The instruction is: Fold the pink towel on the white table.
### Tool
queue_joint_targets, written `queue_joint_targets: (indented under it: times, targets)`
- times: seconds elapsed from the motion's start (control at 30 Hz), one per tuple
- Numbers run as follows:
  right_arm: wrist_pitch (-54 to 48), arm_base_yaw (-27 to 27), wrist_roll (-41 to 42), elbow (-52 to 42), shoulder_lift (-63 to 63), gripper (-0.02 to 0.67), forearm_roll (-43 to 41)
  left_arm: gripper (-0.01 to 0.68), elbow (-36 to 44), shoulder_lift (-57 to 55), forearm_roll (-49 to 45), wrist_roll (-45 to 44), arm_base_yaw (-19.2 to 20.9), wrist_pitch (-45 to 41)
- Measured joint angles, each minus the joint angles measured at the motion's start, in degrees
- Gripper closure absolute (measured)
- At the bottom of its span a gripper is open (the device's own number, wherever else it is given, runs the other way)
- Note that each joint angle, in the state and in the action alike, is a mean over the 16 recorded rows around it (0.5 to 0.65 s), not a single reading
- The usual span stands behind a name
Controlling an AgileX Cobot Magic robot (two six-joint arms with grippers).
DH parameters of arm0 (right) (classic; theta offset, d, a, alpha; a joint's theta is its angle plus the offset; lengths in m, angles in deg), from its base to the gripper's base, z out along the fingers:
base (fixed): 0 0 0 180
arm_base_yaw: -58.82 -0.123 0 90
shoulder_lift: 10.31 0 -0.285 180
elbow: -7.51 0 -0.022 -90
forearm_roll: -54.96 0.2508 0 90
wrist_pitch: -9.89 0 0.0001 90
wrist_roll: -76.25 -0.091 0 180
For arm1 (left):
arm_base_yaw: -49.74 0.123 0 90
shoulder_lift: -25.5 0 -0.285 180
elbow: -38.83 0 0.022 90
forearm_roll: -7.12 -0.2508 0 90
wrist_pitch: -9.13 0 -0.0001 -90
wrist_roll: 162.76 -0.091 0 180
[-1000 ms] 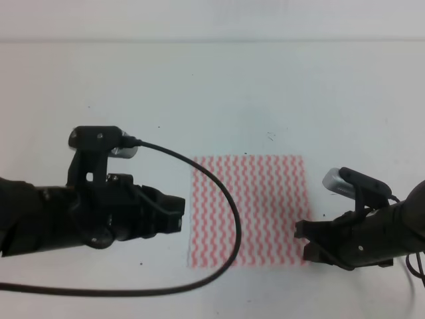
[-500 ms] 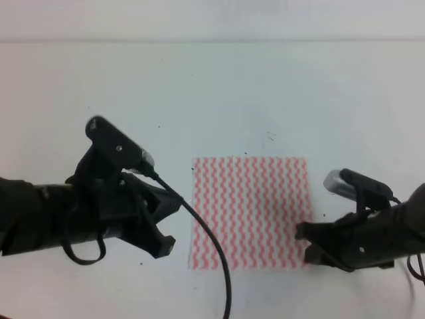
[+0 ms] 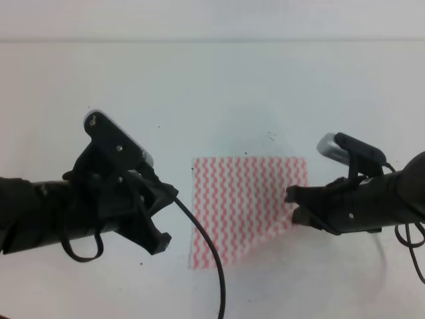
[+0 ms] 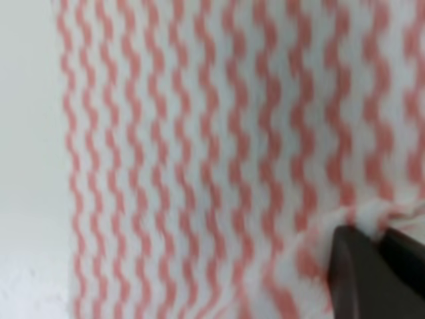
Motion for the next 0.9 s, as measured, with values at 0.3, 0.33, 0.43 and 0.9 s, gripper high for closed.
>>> queue_joint_targets:
  times: [0.3,0.33,0.43,0.9]
  targets:
    - [3.3,0.0,0.0,0.7,0.0,0.665,0.1,0.406,0.0,-0.1,0.3,-3.2,0.0,-0.5]
    - [3.7,0.0,0.0,0.7,0.0,0.665,0.2,0.377,0.0,-0.2,0.3,-4.2,0.0,-0.7]
    - [4.5,0.0,0.0,0.8,-0.1,0.665,0.2,0.295,0.0,-0.8,0.6,-8.1,0.0,-1.2]
    - [6.2,0.0,0.0,1.6,0.1,0.666,0.2,0.191,0.1,-10.9,8.3,-30.8,0.0,-3.6]
